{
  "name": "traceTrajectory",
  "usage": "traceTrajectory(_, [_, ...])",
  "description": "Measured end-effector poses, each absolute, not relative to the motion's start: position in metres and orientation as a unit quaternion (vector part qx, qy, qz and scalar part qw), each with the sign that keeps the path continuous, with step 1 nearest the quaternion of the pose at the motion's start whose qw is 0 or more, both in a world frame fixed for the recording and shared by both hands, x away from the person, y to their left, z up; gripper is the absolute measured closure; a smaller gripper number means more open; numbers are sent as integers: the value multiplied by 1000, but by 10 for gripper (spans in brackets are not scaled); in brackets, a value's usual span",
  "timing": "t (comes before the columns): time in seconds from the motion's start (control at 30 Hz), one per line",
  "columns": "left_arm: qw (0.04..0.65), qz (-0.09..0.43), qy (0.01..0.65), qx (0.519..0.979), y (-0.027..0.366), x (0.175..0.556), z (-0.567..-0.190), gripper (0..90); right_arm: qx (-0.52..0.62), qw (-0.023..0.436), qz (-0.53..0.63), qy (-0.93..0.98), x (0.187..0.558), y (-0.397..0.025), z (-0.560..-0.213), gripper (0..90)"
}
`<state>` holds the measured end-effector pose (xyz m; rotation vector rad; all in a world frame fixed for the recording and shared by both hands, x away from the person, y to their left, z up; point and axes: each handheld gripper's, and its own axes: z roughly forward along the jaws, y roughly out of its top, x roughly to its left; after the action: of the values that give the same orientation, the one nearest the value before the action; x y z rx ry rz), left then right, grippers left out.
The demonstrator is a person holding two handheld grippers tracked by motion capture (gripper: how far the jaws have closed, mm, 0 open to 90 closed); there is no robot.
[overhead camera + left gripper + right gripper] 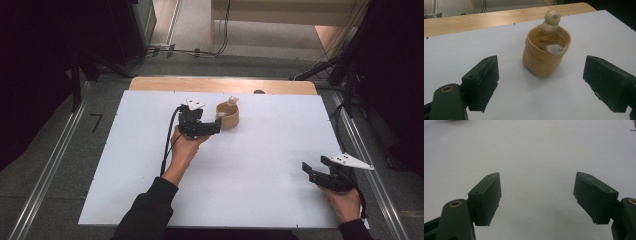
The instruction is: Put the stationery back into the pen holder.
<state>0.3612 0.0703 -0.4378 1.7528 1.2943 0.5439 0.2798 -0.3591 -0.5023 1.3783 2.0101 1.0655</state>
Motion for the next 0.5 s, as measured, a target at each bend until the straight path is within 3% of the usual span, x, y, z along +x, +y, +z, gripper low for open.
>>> traceTrajectory(0.5, [436, 218, 527, 696, 83, 349, -446, 137, 504, 237, 389, 734, 280, -359, -503, 209])
